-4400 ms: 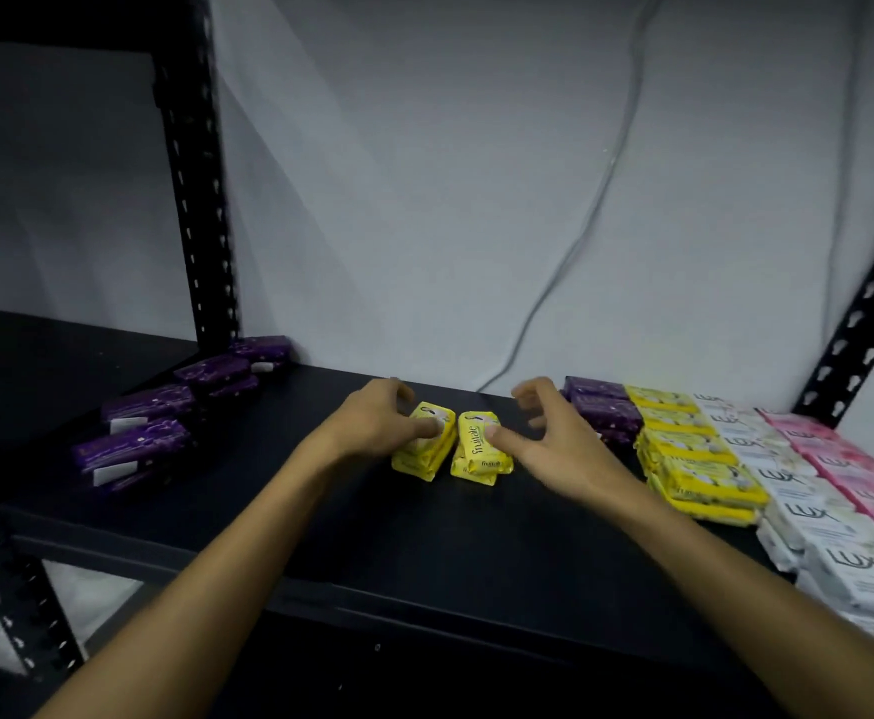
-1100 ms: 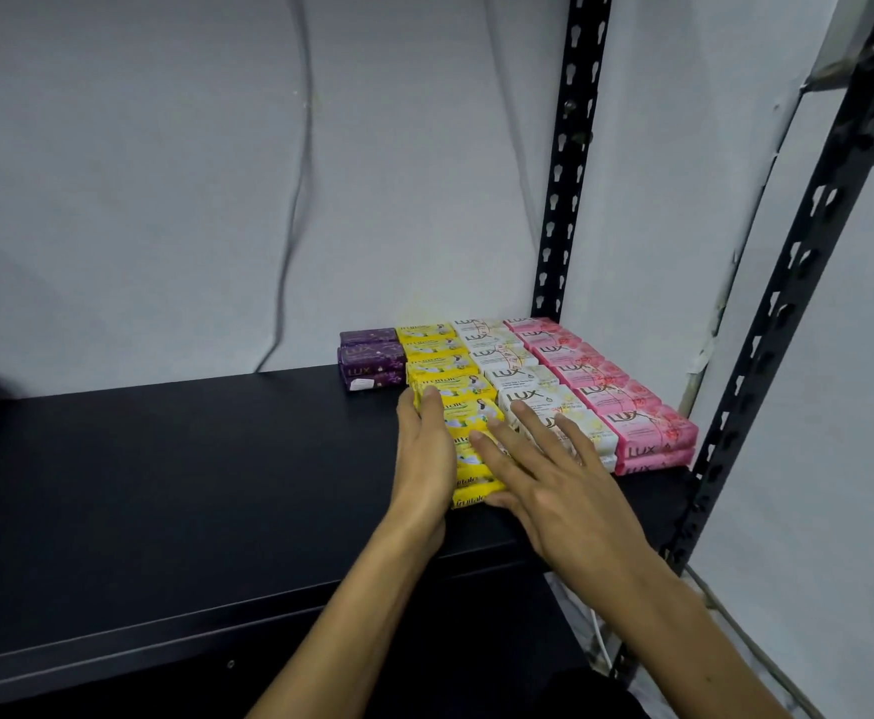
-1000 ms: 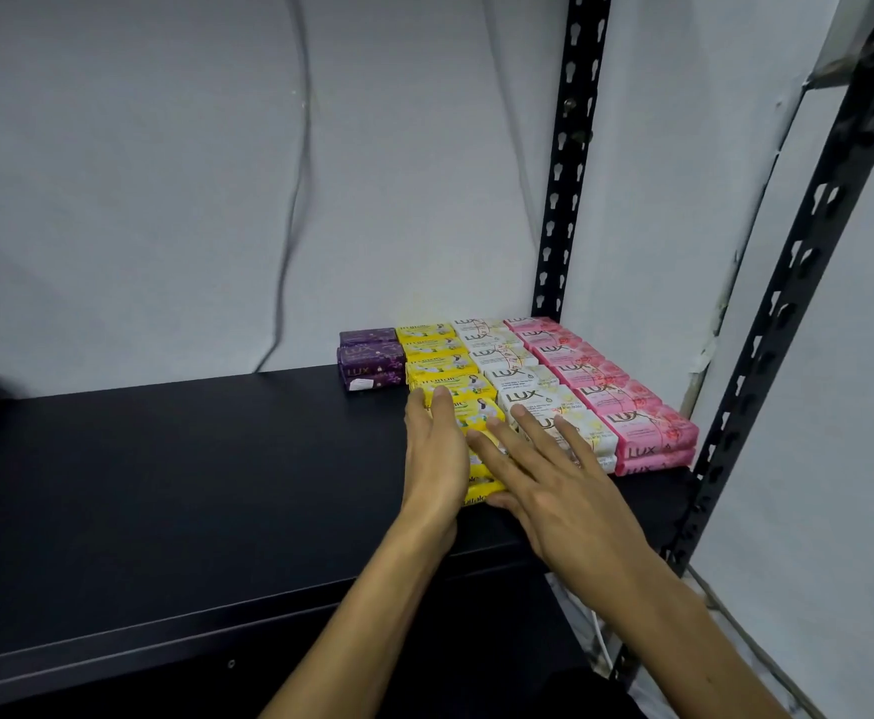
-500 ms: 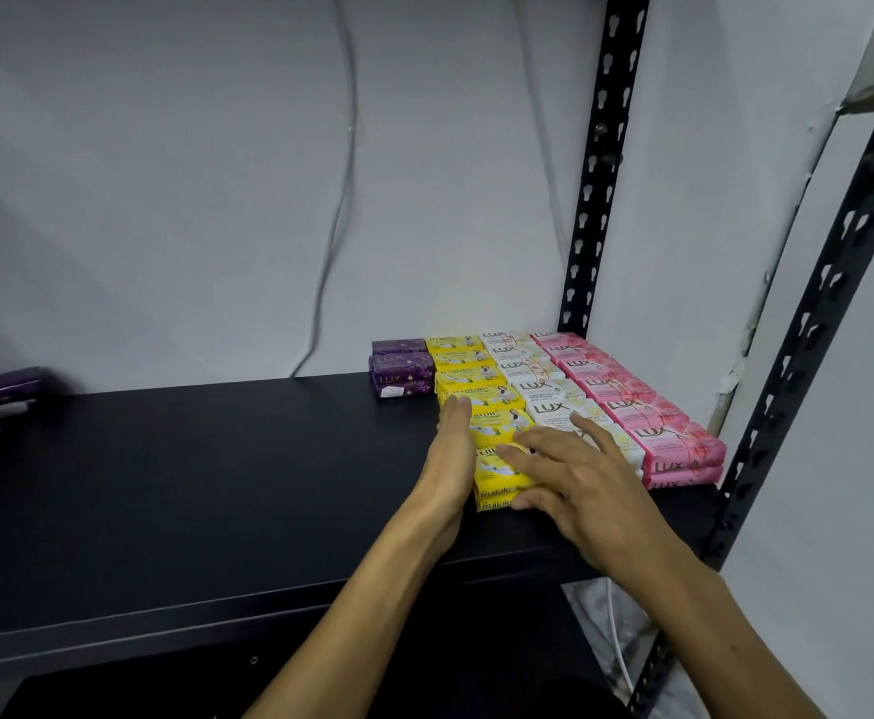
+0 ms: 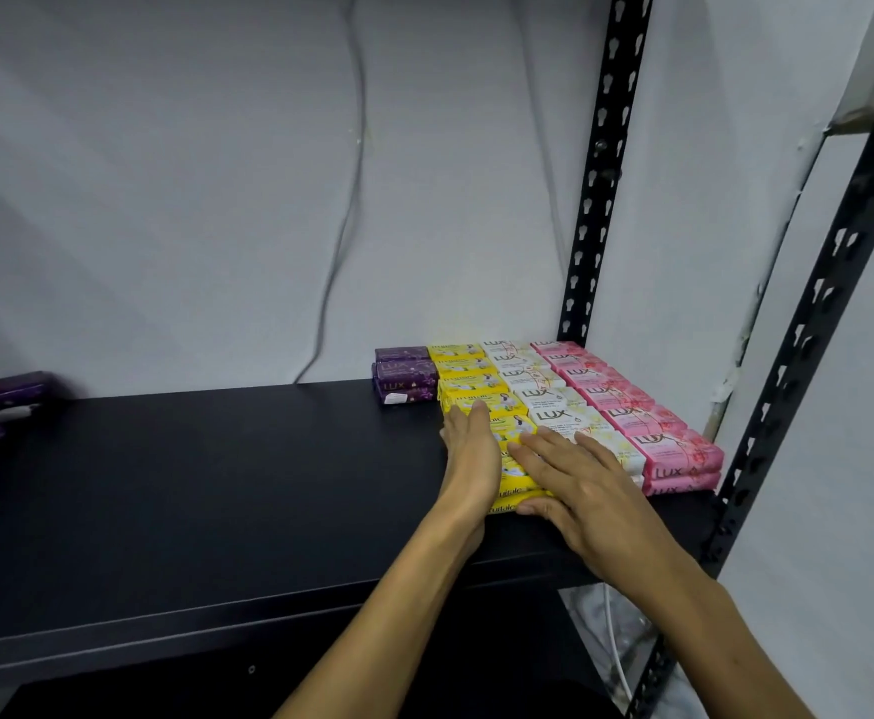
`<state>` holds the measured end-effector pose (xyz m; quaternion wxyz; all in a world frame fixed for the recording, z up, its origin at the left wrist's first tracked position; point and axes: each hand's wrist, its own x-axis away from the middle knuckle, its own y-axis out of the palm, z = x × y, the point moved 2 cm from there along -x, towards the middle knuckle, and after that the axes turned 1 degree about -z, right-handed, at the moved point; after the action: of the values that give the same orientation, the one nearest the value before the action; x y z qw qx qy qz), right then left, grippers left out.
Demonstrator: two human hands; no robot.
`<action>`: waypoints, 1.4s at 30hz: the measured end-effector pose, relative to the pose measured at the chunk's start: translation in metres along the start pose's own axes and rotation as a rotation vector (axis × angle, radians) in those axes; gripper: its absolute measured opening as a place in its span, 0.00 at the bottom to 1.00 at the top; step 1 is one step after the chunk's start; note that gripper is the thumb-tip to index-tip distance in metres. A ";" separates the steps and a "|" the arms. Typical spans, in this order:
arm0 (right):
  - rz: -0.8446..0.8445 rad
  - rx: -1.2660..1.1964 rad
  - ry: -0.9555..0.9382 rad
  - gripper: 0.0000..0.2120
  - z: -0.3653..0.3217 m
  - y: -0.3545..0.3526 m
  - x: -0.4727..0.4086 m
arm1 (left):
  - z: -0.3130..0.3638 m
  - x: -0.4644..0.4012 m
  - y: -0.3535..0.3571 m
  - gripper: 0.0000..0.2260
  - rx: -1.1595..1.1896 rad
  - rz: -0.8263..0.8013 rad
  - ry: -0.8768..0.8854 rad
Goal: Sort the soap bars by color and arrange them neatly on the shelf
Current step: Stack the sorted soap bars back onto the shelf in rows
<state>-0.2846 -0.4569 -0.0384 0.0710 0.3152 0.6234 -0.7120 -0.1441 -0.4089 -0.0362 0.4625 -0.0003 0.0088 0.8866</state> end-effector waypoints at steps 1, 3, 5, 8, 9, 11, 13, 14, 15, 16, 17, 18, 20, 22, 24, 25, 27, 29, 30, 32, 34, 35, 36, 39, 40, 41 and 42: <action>-0.017 -0.009 0.006 0.26 0.000 0.000 0.000 | -0.002 -0.002 -0.001 0.28 0.001 0.003 -0.013; -0.047 -0.045 0.020 0.28 -0.001 -0.002 0.001 | -0.004 -0.002 -0.004 0.34 0.013 -0.015 -0.054; -0.068 -0.072 0.035 0.30 -0.002 -0.002 0.002 | -0.024 -0.021 -0.014 0.44 0.031 -0.035 -0.056; -0.048 -0.094 0.049 0.32 -0.014 -0.004 -0.005 | -0.005 -0.004 -0.039 0.32 -0.078 -0.015 0.018; -0.034 -0.100 0.045 0.32 -0.022 -0.005 -0.011 | 0.011 0.010 -0.048 0.27 -0.125 0.004 0.049; -0.002 -0.103 0.011 0.31 -0.043 -0.006 -0.027 | 0.025 0.024 -0.075 0.25 -0.224 0.064 0.095; 0.021 -0.121 -0.027 0.30 -0.071 -0.004 -0.047 | 0.033 0.035 -0.112 0.27 -0.364 0.113 0.131; 0.019 -0.137 -0.047 0.31 -0.086 -0.002 -0.058 | 0.037 0.042 -0.133 0.28 -0.431 0.147 0.146; -0.002 -0.158 -0.067 0.32 -0.101 0.001 -0.069 | 0.042 0.050 -0.154 0.28 -0.503 0.195 0.152; -0.036 -0.183 -0.088 0.32 -0.117 0.005 -0.081 | 0.048 0.059 -0.177 0.28 -0.578 0.246 0.159; -0.087 -0.212 -0.110 0.31 -0.133 0.010 -0.093 | 0.054 0.068 -0.201 0.26 -0.654 0.296 0.181; -0.150 -0.248 -0.134 0.30 -0.149 0.017 -0.104 | 0.060 0.077 -0.224 0.24 -0.731 0.344 0.194; -0.288 -0.340 -0.181 0.30 -0.183 0.029 -0.126 | 0.070 0.097 -0.269 0.20 -0.871 0.432 0.184; -0.401 -0.423 -0.237 0.30 -0.216 0.040 -0.146 | 0.078 0.118 -0.314 0.17 -0.960 0.526 0.155; -0.492 -0.502 -0.299 0.30 -0.250 0.054 -0.162 | 0.085 0.140 -0.355 0.16 -1.025 0.620 0.141; -0.530 -0.542 -0.327 0.30 -0.267 0.060 -0.169 | 0.087 0.151 -0.375 0.15 -1.044 0.673 0.127; -0.580 -0.593 -0.379 0.31 -0.300 0.074 -0.181 | 0.089 0.169 -0.414 0.13 -1.075 0.763 0.078; -0.573 -0.649 -0.422 0.32 -0.332 0.086 -0.193 | 0.088 0.180 -0.450 0.11 -1.044 0.805 0.015; -0.557 -0.705 -0.431 0.32 -0.347 0.090 -0.198 | 0.085 0.184 -0.465 0.10 -0.987 0.813 -0.014; -0.501 -0.833 -0.432 0.34 -0.374 0.096 -0.208 | 0.079 0.186 -0.492 0.10 -0.897 0.819 -0.052; -0.459 -0.952 -0.413 0.37 -0.397 0.103 -0.215 | 0.073 0.181 -0.511 0.11 -0.829 0.816 -0.069; -0.457 -1.002 -0.401 0.39 -0.407 0.106 -0.218 | 0.072 0.179 -0.515 0.12 -0.782 0.809 -0.080; -0.459 -1.039 -0.396 0.41 -0.416 0.110 -0.221 | 0.069 0.176 -0.520 0.12 -0.734 0.803 -0.092; -0.464 -1.065 -0.442 0.42 -0.436 0.115 -0.227 | 0.063 0.166 -0.525 0.12 -0.646 0.767 -0.140; -0.462 -1.060 -0.462 0.41 -0.440 0.115 -0.229 | 0.061 0.164 -0.525 0.12 -0.625 0.756 -0.149; -0.456 -1.055 -0.477 0.39 -0.443 0.116 -0.230 | 0.059 0.163 -0.526 0.11 -0.613 0.750 -0.155; -0.446 -1.052 -0.490 0.36 -0.445 0.117 -0.231 | 0.056 0.161 -0.528 0.11 -0.604 0.750 -0.156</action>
<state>0.1164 -0.1347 -0.0230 0.2073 -0.0726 0.9072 -0.3587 0.1971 0.0265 0.0098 0.0897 -0.0647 -0.2842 0.9524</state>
